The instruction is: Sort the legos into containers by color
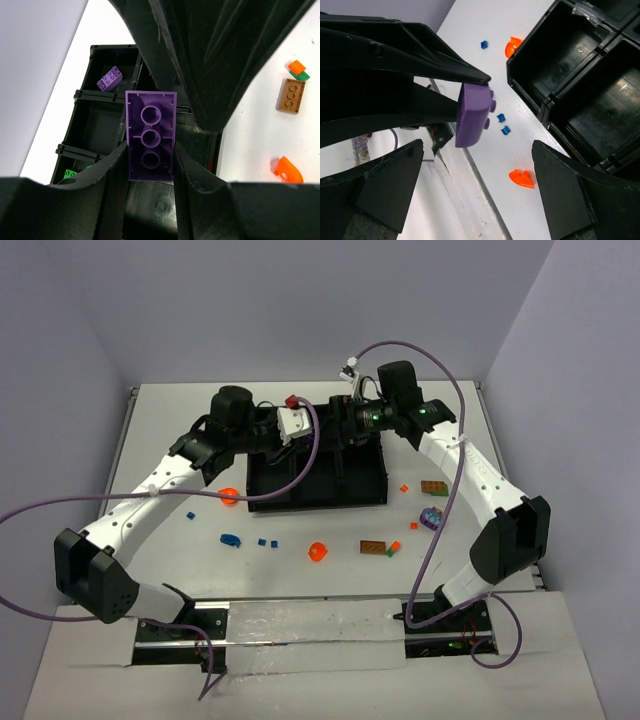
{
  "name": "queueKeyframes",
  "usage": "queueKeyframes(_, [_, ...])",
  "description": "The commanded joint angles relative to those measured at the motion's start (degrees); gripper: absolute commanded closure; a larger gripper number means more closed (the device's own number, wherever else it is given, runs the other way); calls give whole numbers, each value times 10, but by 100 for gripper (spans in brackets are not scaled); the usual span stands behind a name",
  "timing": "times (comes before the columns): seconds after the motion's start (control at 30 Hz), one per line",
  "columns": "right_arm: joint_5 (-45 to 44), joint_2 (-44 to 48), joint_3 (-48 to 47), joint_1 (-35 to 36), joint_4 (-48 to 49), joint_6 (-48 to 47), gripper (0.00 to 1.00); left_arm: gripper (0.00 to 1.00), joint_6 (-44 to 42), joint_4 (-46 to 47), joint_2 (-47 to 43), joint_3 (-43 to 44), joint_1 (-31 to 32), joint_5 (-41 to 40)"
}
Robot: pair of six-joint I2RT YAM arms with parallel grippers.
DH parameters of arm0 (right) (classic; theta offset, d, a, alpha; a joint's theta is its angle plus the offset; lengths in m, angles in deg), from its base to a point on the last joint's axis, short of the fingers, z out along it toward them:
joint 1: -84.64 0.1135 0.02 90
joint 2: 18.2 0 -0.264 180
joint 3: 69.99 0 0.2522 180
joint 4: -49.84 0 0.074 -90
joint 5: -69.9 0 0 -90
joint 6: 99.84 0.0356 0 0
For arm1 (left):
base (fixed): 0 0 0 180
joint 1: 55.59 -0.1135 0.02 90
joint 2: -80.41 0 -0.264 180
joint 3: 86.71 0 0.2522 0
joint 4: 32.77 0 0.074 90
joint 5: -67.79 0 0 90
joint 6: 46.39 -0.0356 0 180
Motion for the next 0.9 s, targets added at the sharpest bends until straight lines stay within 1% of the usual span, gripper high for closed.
queueKeyframes(0.0, [20,-8,-27,12,22,9,5,100,18,36,2,-3,9,-9])
queueKeyframes(0.1, [12,-17,-34,13,28,17,12,100,17,37,2,-2,12,-6])
queueKeyframes(0.13, [3,-22,-37,13,30,19,15,100,17,40,1,-2,15,-6])
queueKeyframes(0.17, [-2,-26,-39,13,30,20,22,100,17,41,-1,-2,15,-5])
queueKeyframes(0.2, [-6,-30,-38,12,31,24,25,100,16,41,-2,-1,16,-3])
queueKeyframes(0.23, [-8,-30,-38,12,31,24,26,100,16,41,-2,-1,16,-2])
queueKeyframes(0.27, [-8,-34,-38,11,42,33,38,100,15,42,-4,-2,18,-3])
queueKeyframes(0.4, [10,-42,-44,9,52,41,62,100,11,43,-10,-9,20,-4])
queueKeyframes(0.47, [18,-45,-45,10,53,40,72,100,10,44,-16,-14,20,-6])
queueKeyframes(0.53, [28,-48,-45,10,56,44,91,96,11,49,-19,-21,19,-13])
queueKeyframes(0.57, [29,-50,-47,9,57,45,98,90,14,50,-20,-22,19,-18])
queueKeyframes(0.6, [27,-51,-50,7,58,47,99,66,19,52,-20,-26,19,-23])
queueKeyframes(0.63, [24,-53,-54,4,59,48,100,50,26,54,-21,-29,20,-30])
queueKeyframes(0.67, [19,-57,-58,-2,59,50,100,32,36,57,-24,-32,20,-45])
queueKeyframes(0.7, [10,-64,-63,-10,58,53,100,2,48,63,-29,-38,17,-65])
queueKeyframes(0.73, [-8,-71,-74,-25,55,49,100,1,58,62,-33,-39,9,-74])
queueKeyframes(0.77, [-45,-82,-98,-53,45,38,100,1,75,58,-38,-39,-7,-82])
queueKeyframes(0.8, [-82,-90,-111,-64,35,24,100,1,89,48,-42,-34,-20,-85])
queueKeyframes(0.83, [-124,-104,-123,-76,25,-3,100,1,109,28,-43,-21,-37,-91])
queueKeyframes(0.87, [-188,-113,-135,-85,24,-20,100,1,142,2,-44,-7,-64,-98])
